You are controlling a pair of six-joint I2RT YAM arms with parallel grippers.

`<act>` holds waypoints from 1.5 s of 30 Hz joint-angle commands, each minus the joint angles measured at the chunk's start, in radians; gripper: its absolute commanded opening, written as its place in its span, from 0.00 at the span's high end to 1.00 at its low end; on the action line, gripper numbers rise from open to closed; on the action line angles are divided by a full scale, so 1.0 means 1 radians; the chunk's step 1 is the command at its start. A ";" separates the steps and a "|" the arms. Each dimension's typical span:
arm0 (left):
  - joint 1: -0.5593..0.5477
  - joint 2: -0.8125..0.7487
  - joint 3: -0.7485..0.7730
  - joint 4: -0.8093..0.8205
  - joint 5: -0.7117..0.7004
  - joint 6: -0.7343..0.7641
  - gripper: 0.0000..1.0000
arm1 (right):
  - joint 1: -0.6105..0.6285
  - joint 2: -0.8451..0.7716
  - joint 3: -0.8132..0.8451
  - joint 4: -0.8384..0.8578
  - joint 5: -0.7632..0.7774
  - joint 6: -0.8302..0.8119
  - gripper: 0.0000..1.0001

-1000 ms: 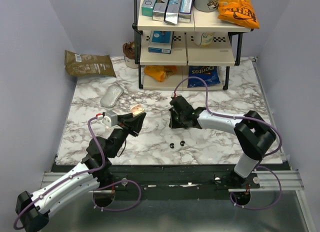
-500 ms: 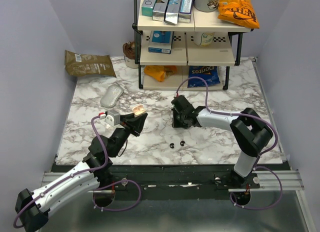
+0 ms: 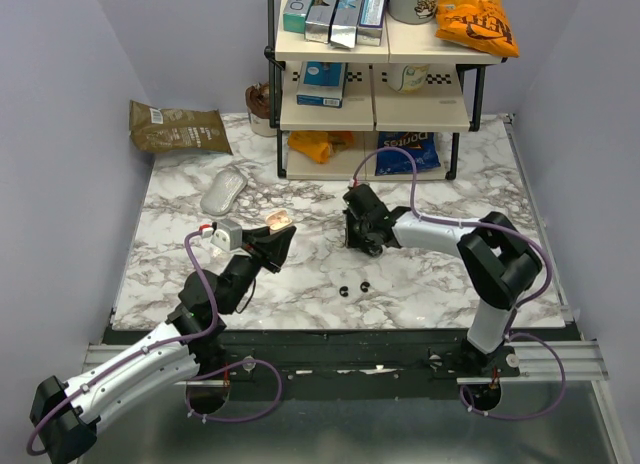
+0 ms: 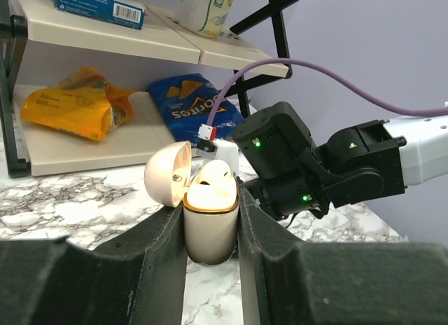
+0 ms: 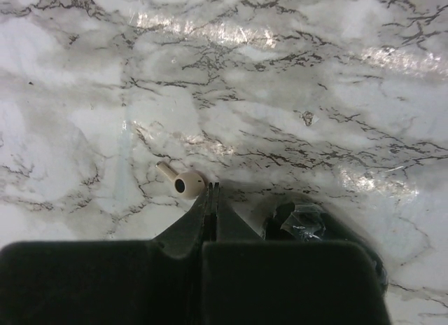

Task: Insert the wireless bluetooth earbuds into the charging case
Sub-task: Pick up the earbud from the center of the board.

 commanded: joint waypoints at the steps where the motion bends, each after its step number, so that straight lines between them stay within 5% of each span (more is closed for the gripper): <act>1: -0.008 -0.003 0.039 -0.007 -0.030 0.007 1.00 | -0.011 -0.034 0.010 -0.029 0.075 -0.019 0.99; 15: -0.012 -0.006 0.033 -0.010 -0.026 -0.011 1.00 | 0.008 0.006 -0.076 0.046 -0.138 0.005 0.99; 37: -0.014 0.005 0.031 -0.015 -0.040 0.012 1.00 | -0.001 0.136 0.136 -0.089 0.108 -0.160 0.93; 45: -0.014 0.005 0.033 -0.012 -0.037 0.017 1.00 | -0.001 0.142 0.167 -0.044 0.088 -0.229 0.91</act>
